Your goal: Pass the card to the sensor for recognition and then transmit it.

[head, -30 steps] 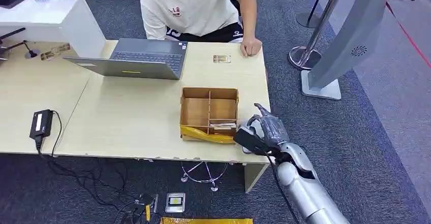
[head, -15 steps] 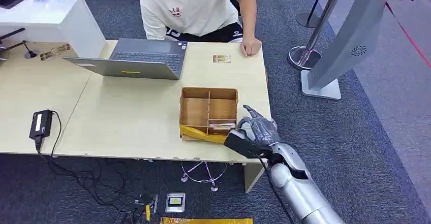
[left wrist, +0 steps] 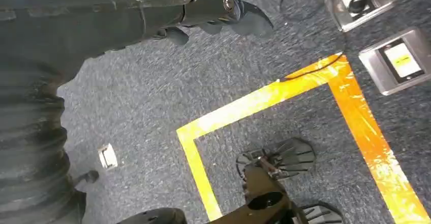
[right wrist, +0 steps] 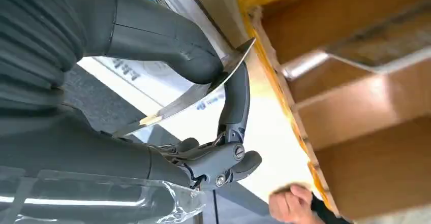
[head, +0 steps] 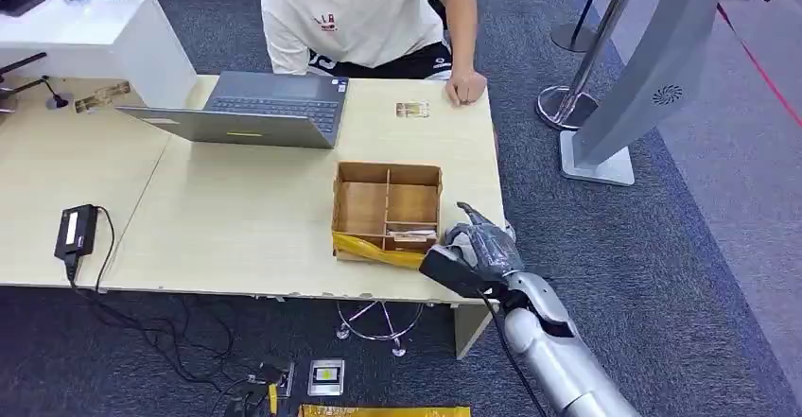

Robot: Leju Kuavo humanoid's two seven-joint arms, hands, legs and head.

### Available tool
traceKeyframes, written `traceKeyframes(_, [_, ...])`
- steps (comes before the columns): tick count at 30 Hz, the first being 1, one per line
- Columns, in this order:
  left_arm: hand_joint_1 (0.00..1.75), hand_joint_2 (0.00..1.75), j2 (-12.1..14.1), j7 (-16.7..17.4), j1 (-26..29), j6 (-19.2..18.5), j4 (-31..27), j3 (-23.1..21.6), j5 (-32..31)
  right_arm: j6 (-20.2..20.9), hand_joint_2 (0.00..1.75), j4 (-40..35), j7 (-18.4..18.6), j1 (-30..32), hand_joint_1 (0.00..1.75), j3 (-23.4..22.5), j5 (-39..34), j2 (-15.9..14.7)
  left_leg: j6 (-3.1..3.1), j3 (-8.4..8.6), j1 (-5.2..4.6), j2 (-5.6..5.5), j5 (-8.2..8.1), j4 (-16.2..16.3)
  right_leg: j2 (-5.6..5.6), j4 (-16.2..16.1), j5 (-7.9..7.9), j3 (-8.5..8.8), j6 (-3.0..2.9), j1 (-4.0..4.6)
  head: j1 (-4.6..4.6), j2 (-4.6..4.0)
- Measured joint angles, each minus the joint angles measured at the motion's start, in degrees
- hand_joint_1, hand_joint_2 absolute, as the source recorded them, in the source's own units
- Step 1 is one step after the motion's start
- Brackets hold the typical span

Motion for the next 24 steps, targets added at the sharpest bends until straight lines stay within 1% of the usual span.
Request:
traceKeyframes(15, [0.0, 1.75, 0.0, -0.1, 0.6, 0.2, 0.0, 0.9, 0.5, -2.7, 1.75, 4.8, -0.2, -1.0, 1.75, 0.0, -0.3, 0.0, 0.0, 0.01, 0.0, 0.0, 0.0, 0.0, -0.01, 0.0, 0.0, 0.01, 0.0, 0.0, 0.0, 0.0])
traceKeyframes(24, [0.0, 1.75, 0.0, 0.3, 0.9, 0.4, 0.1, 0.9, 0.5, -3.5, 1.75, 6.4, -0.7, -1.3, 1.75, 0.0, -0.4, 0.0, 0.0, 0.01, 0.0, 0.0, 0.0, 0.0, 0.0, 0.0, 0.0, 0.0, 0.0, 0.0, -0.02, 0.02])
